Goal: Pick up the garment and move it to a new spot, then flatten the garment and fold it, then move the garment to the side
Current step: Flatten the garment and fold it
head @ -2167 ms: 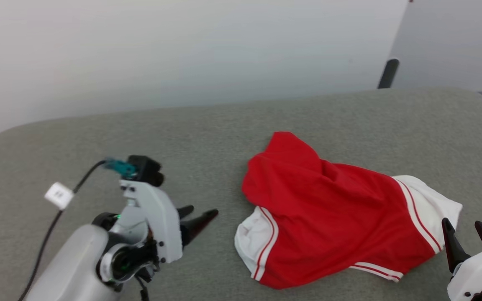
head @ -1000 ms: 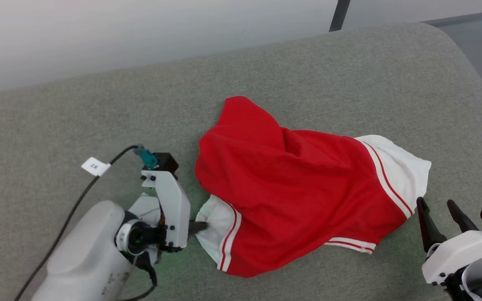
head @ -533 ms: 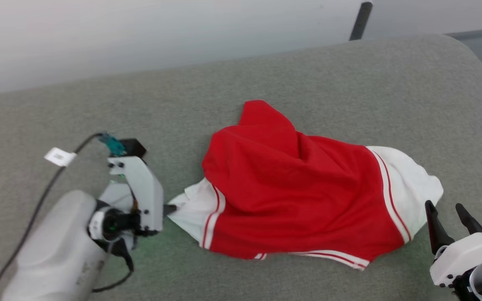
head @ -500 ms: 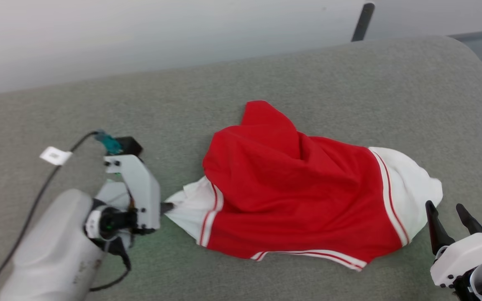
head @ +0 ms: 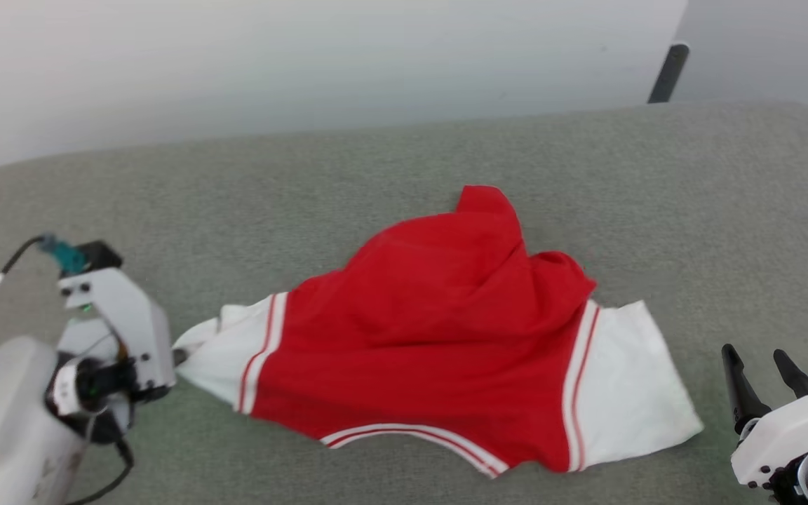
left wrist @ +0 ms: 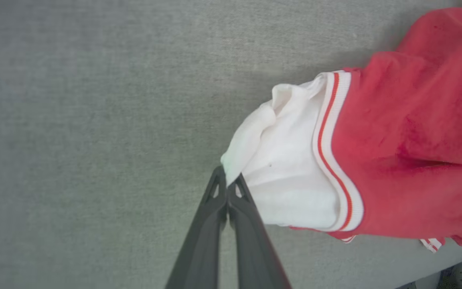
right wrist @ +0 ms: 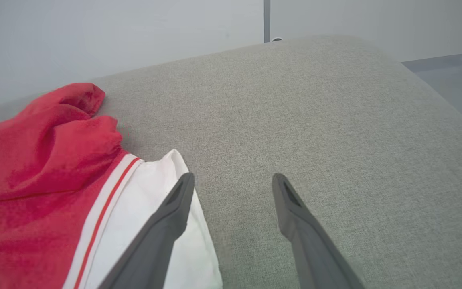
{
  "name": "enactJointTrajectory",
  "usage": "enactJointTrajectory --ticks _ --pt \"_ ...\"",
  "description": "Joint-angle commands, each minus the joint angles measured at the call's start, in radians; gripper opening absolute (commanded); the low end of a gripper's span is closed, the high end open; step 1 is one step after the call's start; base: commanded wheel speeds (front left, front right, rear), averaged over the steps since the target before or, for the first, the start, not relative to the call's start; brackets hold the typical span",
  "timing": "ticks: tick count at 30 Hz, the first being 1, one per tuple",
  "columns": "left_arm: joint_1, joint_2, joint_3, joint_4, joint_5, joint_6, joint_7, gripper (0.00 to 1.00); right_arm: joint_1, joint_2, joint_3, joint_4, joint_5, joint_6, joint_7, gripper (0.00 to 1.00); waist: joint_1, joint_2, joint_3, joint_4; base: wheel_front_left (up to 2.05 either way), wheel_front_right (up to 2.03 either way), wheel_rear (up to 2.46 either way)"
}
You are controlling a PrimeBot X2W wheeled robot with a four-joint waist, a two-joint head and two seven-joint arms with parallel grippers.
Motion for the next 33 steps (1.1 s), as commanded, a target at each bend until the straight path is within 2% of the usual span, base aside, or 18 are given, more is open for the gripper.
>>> enactJointTrajectory --ticks 1,7,13,14,15,17,18,25,33 --pt "0.025 0.011 0.006 -0.003 -0.002 0.012 -0.004 0.0 0.015 -0.004 0.0 0.002 -0.001 -0.001 -0.001 1.0 0.0 0.0 -0.011 0.017 0.0 0.0 0.0" --pt "0.118 0.035 0.023 -0.025 -0.024 0.062 0.007 0.0 0.015 -0.009 0.006 0.009 0.005 -0.001 0.004 1.0 0.0 0.0 -0.019 0.039 0.0 0.0 0.0" --pt "0.177 0.024 0.041 -0.039 -0.053 0.058 -0.016 0.0 0.011 -0.013 0.014 0.017 0.01 -0.001 0.004 1.0 0.0 0.0 -0.02 0.051 0.0 0.0 0.0" --pt "0.181 0.026 0.043 -0.043 -0.05 0.055 -0.024 0.2 0.011 -0.014 0.015 0.018 0.009 -0.001 0.003 1.0 0.0 0.0 -0.022 0.053 0.0 0.0 0.0" --pt "0.186 0.028 0.044 -0.047 -0.051 0.053 -0.03 0.48 0.013 -0.015 0.016 0.02 0.01 -0.001 0.003 1.0 0.0 0.0 -0.025 0.054 0.0 0.0 0.0" --pt "0.187 0.032 0.053 -0.063 -0.057 0.044 -0.043 0.94 0.019 -0.016 0.019 0.023 0.011 -0.001 0.002 1.0 0.0 0.0 -0.033 0.055 0.0 0.0 0.0" --pt "0.186 0.036 0.057 -0.075 -0.056 0.04 -0.049 1.0 0.022 -0.017 0.021 0.025 0.011 -0.001 0.002 1.0 0.0 0.0 -0.038 0.055 0.0 0.0 0.0" --pt "0.194 0.068 0.082 -0.173 -0.038 0.034 -0.102 1.0 0.05 -0.024 0.038 0.021 0.018 -0.001 0.0 1.0 0.0 0.0 -0.079 0.052 0.0 0.0 0.0" --pt "0.2 0.072 0.073 -0.254 -0.025 0.008 -0.129 1.0 0.082 -0.023 0.044 0.006 0.02 -0.001 0.008 1.0 0.0 0.0 -0.111 0.05 0.0 0.0 0.0"
